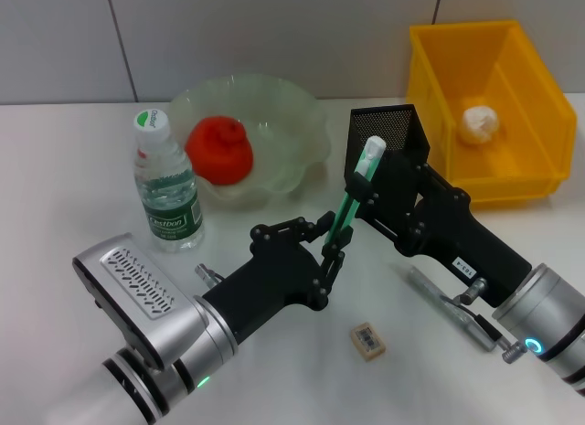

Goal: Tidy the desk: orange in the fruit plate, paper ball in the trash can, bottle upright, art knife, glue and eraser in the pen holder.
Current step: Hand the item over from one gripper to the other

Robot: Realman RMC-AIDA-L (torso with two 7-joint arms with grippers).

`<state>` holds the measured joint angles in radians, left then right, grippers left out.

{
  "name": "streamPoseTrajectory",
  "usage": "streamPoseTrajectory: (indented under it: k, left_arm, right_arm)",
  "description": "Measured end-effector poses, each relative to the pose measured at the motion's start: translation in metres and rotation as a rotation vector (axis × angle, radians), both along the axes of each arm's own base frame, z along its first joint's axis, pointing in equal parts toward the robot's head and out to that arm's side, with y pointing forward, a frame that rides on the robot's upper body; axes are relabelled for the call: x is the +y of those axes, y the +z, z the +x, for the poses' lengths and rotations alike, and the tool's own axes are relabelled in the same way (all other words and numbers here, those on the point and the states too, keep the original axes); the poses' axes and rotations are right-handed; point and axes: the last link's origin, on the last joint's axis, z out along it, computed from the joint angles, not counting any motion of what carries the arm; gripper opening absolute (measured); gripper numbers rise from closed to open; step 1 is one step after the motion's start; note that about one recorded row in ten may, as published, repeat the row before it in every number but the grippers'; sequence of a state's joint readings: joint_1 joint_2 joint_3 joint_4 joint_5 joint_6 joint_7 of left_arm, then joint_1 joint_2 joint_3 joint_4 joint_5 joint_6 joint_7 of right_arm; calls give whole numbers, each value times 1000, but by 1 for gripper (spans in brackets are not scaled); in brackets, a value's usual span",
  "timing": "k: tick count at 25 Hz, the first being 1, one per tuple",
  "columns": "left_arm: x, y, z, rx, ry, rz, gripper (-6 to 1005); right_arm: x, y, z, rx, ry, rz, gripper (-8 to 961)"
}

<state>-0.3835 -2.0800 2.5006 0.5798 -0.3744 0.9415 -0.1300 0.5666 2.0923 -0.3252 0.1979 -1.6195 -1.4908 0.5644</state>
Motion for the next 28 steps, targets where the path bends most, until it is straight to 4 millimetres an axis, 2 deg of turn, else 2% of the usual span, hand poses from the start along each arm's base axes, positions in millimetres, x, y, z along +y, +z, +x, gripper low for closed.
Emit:
streamPoseTrajectory:
  k: [19,25,27,28]
  left_arm:
    - [1,-2,0,24,-7,2,234]
    - [2,-3,-1,32,-6,-2,235]
    - [2,-3,-1,33,-5,-2,236]
    - [2,-3,-1,34,-5,-2,236]
  right_arm:
    - [2,-2,-6,-14,28,4,688]
    - [3,-3,-7,-18,30,1,501]
    - [3,-3,-7,-17,29,1,329]
    - [3,-3,-7,-17,29,1,328]
